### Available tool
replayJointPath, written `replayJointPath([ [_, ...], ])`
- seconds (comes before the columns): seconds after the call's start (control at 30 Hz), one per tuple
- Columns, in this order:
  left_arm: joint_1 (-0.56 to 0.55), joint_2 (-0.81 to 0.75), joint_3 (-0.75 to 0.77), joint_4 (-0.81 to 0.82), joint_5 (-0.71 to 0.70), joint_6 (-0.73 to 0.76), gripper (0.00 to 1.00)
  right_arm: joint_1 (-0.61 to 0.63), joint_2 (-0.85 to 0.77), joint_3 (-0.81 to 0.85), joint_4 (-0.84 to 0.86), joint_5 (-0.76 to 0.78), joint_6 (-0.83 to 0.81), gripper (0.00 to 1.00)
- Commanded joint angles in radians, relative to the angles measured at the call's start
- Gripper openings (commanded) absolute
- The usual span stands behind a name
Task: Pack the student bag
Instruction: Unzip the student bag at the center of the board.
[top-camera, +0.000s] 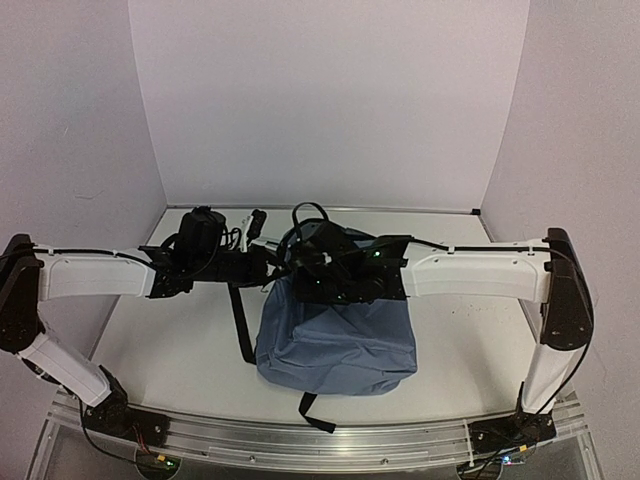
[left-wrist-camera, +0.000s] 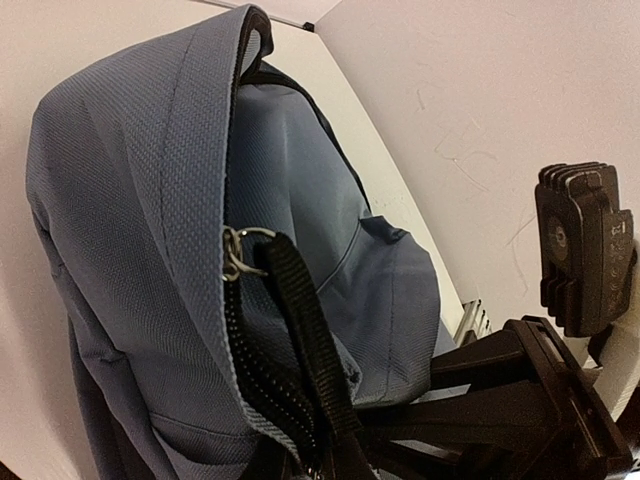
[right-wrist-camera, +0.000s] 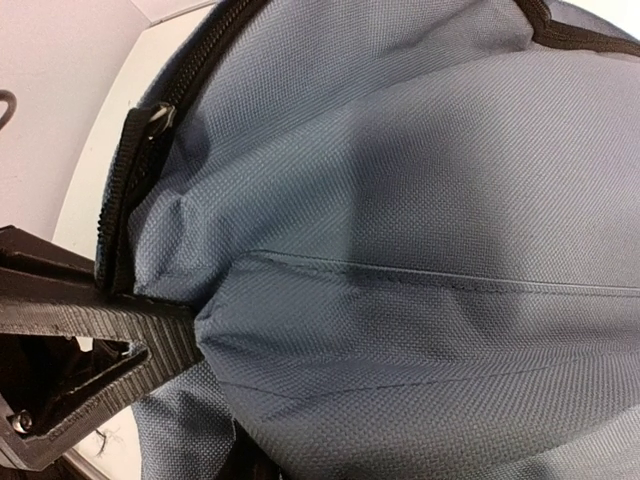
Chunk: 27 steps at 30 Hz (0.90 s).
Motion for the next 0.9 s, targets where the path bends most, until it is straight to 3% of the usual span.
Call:
replayJointPath([
  [0.0, -0.025, -0.106, 0.046, 0.0, -0.022, 0.021, 0.0, -0.026, -0.072, -0.011, -0.043, 0.045, 0.001, 0.14],
  [0.17, -0.018, -0.103, 0.042, 0.0, -0.011, 0.002, 0.0, -0.027, -0.117, -0.059, -0.003, -0.016, 0.001, 0.17],
  [0.47, -0.012, -0.097, 0.042, -0.003, -0.011, -0.008, 0.0, -0.026, -0.147, -0.112, 0.072, -0.095, 0.018, 0.0],
  [0.87, 0.077, -0.097, 0.021, -0.125, -0.141, -0.045, 0.0, -0.03, -0.238, -0.195, 0.07, -0.08, 0.007, 0.0],
])
